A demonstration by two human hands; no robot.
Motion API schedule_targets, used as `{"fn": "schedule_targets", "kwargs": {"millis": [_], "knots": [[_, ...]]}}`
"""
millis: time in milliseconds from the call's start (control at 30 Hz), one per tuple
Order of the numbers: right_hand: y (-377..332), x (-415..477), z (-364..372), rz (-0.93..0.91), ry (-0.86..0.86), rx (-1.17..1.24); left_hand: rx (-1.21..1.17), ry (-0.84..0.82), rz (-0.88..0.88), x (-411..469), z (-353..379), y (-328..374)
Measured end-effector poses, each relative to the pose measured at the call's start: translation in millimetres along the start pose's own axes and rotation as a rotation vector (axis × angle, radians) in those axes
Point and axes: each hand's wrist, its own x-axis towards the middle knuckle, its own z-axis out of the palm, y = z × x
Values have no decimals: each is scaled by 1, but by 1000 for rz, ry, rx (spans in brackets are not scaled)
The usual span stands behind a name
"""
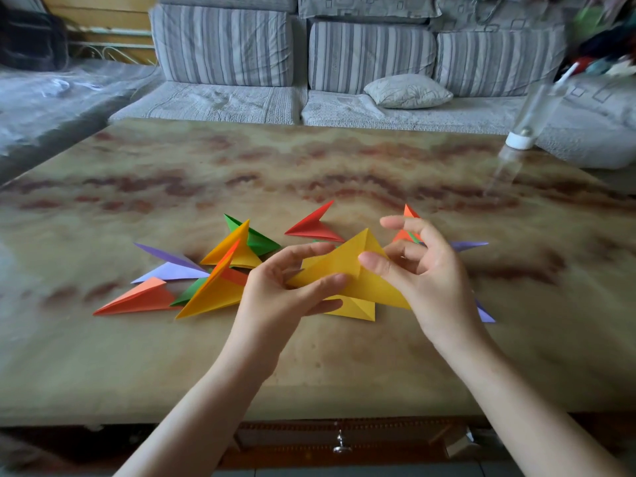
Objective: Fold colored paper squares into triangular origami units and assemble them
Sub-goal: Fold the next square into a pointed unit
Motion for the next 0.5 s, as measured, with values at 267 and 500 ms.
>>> {"fn": "schedule_targets", "kwargs": {"millis": [267, 500], "knots": [[1, 0, 0, 73, 14, 26, -46, 30, -35, -1, 1, 5], [-1, 0, 2, 108, 39, 45, -119, 31, -52, -4, 4, 1]]}}
